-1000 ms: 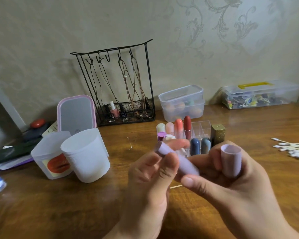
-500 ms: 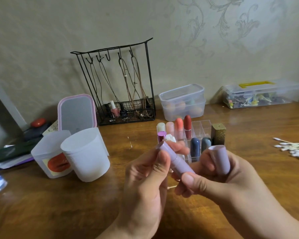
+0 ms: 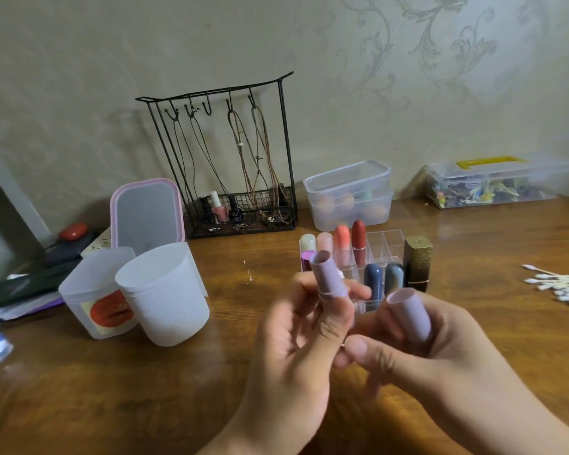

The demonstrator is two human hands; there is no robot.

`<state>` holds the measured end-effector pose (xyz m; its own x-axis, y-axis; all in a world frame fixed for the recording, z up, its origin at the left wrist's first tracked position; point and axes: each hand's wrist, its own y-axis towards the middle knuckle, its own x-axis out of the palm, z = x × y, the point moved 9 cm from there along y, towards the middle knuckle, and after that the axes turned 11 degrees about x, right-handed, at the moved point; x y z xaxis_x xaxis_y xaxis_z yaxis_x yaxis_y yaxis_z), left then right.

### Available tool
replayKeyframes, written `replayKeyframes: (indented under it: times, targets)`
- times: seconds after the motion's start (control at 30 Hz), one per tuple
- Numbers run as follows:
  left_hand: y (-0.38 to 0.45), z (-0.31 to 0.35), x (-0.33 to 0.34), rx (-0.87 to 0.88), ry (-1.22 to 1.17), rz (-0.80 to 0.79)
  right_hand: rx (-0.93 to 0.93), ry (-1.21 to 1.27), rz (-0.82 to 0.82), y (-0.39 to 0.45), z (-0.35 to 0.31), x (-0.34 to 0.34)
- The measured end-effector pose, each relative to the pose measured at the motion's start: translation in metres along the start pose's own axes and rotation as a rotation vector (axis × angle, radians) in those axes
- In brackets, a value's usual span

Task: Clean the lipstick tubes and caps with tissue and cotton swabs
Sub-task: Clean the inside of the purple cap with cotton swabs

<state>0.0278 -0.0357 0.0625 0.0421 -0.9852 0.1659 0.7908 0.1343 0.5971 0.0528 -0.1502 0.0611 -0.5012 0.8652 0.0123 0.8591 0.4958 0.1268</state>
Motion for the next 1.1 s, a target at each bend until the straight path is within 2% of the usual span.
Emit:
replayKeyframes:
  times: [0.07,0.17,0.23,0.37,0.47,0.63,0.8,1.1]
  targets:
    - [0.006,0.008,-0.009,0.052,0.139,0.027,0.008,-0.159,0.04,-0.001,-0.002,-0.006]
    - [0.014,0.02,-0.019,0.079,0.375,-0.001,0.051,-0.16,0.054,0.001,-0.004,-0.016]
    - [0.017,0.027,-0.019,0.102,0.497,-0.045,0.015,-0.245,0.085,0.002,-0.007,-0.024]
    - [0.019,0.026,-0.019,0.092,0.51,-0.065,-0.118,-0.504,0.231,0.001,-0.018,-0.036]
    - [0.018,0.023,-0.016,0.078,0.506,-0.097,-0.19,-0.506,0.28,-0.002,-0.024,-0.041]
    - [0.016,0.018,-0.01,0.073,0.508,-0.141,-0.242,-0.566,0.232,-0.004,-0.028,-0.034]
    - [0.012,0.021,-0.006,0.156,0.693,-0.169,-0.298,-0.68,0.209,-0.006,-0.027,-0.021]
    - [0.012,0.02,-0.004,0.143,0.66,-0.208,-0.346,-0.69,0.223,-0.009,-0.031,-0.018]
